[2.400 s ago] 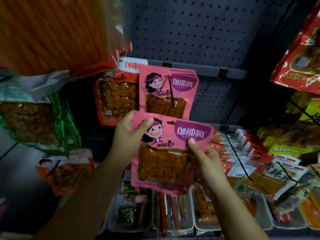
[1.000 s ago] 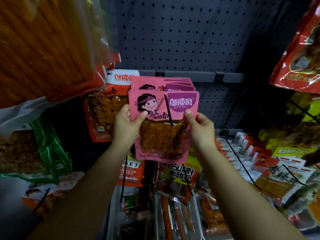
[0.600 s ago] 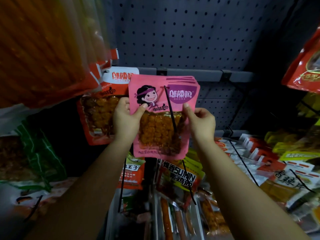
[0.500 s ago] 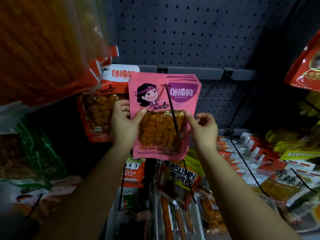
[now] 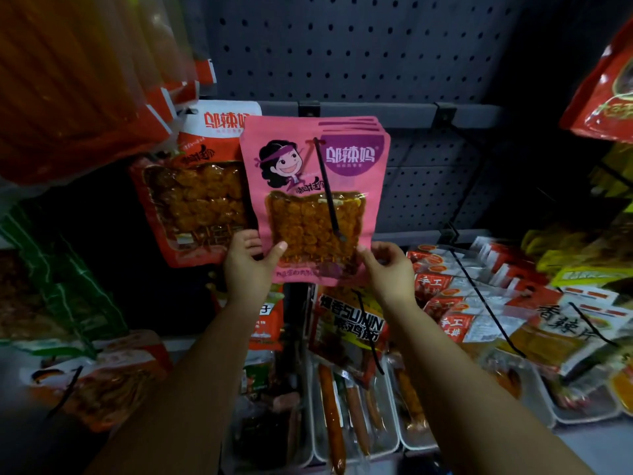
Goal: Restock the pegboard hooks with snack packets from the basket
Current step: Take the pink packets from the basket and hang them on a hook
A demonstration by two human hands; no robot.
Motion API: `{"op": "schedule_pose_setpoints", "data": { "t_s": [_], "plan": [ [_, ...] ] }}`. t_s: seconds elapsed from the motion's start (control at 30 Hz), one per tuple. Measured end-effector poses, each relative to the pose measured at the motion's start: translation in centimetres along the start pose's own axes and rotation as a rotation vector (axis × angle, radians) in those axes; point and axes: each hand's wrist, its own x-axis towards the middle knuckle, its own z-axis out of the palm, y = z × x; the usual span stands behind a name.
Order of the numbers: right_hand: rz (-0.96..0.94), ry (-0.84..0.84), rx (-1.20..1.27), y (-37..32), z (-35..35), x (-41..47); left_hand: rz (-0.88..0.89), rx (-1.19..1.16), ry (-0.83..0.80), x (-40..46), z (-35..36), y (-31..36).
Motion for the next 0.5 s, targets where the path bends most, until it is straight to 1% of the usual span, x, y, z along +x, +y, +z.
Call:
{"op": "schedule_pose_setpoints", "data": {
  "t_s": [0.13,0.2,0.23,0.33,0.5],
  "plan": [
    [0.012,-0.032,0.016,0.5,-1.5,-1.3,-0.025,0.002,0.06,-2.3,-0.6,0.4],
    [0.028,-0.045,0.083,1.3,-3.0,-2.8,-0.057,-0.071,0.021,-4.7,-0.8,1.1],
    [0.018,-0.051,0.12,1.7,-3.9,-3.6,-0.058,-0.081,-0.045,-6.1,-0.8,1.5],
    [-0.031,-0.018,0.185,3.5,-7.7,-6.4,-0.04,-0.075,-0.329,-10.9,0.2,3.2],
    [0.061,0.126,0.24,9.3,-17.4,-12.2,0.023,-0.083,-0.722,-19.5,6.1,4.6]
  ]
}}
